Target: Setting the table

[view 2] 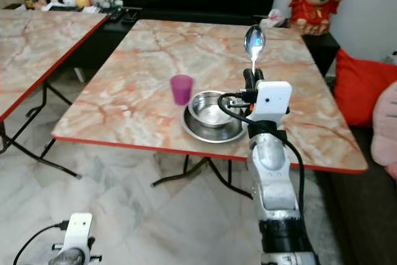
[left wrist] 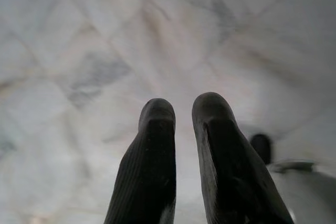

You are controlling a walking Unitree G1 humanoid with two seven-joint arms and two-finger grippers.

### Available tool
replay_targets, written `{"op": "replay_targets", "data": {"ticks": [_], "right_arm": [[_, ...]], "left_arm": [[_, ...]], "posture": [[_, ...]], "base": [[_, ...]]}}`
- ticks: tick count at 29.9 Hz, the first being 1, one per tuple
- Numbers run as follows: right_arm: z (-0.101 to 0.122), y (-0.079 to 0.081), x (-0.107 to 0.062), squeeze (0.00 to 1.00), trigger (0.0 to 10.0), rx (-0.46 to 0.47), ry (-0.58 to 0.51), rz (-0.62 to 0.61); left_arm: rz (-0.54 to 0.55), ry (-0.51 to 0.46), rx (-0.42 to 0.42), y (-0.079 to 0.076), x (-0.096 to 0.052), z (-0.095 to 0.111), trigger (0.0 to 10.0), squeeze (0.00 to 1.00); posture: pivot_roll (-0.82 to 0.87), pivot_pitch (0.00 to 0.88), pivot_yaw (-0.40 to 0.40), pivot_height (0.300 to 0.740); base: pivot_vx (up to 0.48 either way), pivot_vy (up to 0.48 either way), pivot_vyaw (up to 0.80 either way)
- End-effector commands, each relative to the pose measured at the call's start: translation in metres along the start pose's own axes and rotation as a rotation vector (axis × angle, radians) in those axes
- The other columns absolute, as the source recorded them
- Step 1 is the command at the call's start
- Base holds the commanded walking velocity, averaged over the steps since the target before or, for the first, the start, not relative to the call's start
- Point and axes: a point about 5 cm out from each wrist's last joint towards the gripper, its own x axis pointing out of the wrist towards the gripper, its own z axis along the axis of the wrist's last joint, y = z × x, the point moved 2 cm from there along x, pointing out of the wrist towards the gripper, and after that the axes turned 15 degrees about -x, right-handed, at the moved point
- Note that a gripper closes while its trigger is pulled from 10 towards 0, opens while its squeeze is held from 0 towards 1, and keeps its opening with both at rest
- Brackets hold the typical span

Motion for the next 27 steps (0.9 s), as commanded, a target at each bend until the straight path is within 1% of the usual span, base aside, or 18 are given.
{"op": "replay_targets", "data": {"ticks": [1,2,5,10,24,27], "right_arm": [[-0.0055,-0.0110,0.0003,0.00,10.0,-0.004,0.030,-0.029],[-0.0055,-0.0106,-0.0002,0.00,10.0,-0.001,0.027,-0.028],[-0.0062,-0.0108,-0.0012,0.00,10.0,-0.016,0.028,-0.033],[-0.0061,-0.0099,-0.0010,0.00,10.0,-0.006,0.030,-0.032],[-0.0050,-0.0082,-0.0013,0.00,10.0,-0.010,0.029,-0.023],[-0.0049,-0.0076,-0.0013,0.00,10.0,-0.009,0.029,-0.020]], "left_arm": [[-0.016,0.004,0.010,-0.0062,0.0002,0.0004,10.0,0.00],[-0.017,0.004,0.009,-0.0061,0.0002,0.0005,10.0,0.00],[-0.025,-0.001,0.006,-0.0070,0.0002,0.0011,10.0,0.00],[-0.034,-0.009,0.006,-0.0093,0.0004,0.0033,10.0,0.00],[-0.020,-0.003,-0.011,-0.0062,0.0005,0.0024,10.0,0.00],[-0.012,0.002,-0.004,-0.0049,0.0004,0.0015,10.0,0.00]], "posture": [[0.00,0.000,0.028,0.740],[0.00,0.000,0.029,0.740],[0.01,0.000,0.031,0.740],[0.01,0.000,0.031,0.740],[0.01,0.000,0.034,0.740],[0.01,0.000,0.034,0.740]], "base": [[0.000,0.000,-0.80],[0.000,0.000,-0.80],[0.000,0.000,0.00],[0.000,0.000,0.00],[0.000,0.000,0.00],[0.295,0.000,0.00]]}}
